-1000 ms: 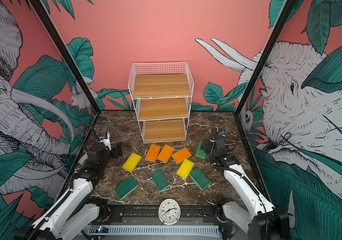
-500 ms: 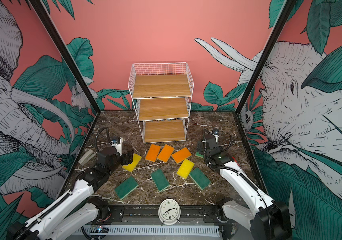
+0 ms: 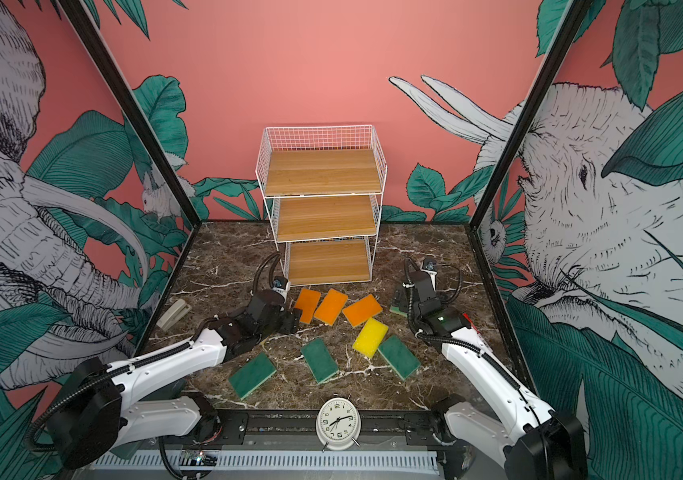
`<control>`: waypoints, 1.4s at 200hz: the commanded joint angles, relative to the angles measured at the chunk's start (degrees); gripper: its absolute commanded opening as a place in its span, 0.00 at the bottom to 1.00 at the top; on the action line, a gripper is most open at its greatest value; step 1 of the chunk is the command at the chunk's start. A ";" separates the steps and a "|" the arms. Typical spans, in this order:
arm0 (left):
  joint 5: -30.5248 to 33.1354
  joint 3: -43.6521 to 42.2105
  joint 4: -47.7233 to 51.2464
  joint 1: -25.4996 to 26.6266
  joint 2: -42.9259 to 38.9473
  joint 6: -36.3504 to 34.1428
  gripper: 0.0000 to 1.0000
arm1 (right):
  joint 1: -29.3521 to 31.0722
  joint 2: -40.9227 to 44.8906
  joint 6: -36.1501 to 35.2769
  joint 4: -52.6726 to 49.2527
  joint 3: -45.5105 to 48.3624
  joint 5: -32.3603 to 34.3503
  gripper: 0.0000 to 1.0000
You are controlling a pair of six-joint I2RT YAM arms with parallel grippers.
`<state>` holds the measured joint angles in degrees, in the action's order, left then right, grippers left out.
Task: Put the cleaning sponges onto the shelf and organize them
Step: 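Move the left gripper over the orange sponges while the right advances, then lower the left gripper onto the orange sponge nearest the shelf and grasp it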
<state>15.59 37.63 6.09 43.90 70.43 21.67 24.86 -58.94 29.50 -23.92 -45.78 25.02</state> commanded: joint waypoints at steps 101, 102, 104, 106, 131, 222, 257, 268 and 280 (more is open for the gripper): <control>5.43 -0.07 -7.70 5.58 9.71 2.60 0.89 | 0.36 3.65 -3.30 0.77 2.53 -0.85 0.99; 5.51 -0.04 -7.64 5.58 9.85 2.50 0.89 | 0.32 3.65 -3.30 0.74 2.53 -0.89 0.99; 5.57 0.05 -7.64 5.58 9.99 2.39 0.88 | 0.33 3.65 -3.30 0.79 2.54 -0.90 0.99; 5.58 0.22 -7.60 5.58 10.23 2.14 0.89 | 0.29 3.65 -3.30 0.78 2.54 -0.93 0.99; 4.71 1.86 -6.99 5.58 12.59 -0.85 0.89 | 0.28 3.57 -3.30 0.86 2.43 -1.37 0.99; 3.30 3.86 -6.06 4.62 17.16 0.45 0.90 | 0.30 2.86 -3.48 0.63 1.75 -2.17 0.99; 4.23 4.00 -5.53 4.19 17.96 0.75 0.91 | 0.36 3.17 -3.30 0.28 2.10 -1.72 0.99; 4.13 3.84 -5.60 3.85 18.07 0.80 0.92 | 0.33 3.21 -3.37 0.28 2.18 -1.82 0.99; 3.72 3.77 -5.73 3.35 18.31 1.00 0.93 | 0.35 3.13 -3.39 0.35 2.27 -1.82 0.99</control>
<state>19.14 40.42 -0.25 48.25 88.79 21.43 24.86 -56.14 26.50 -23.88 -44.07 23.07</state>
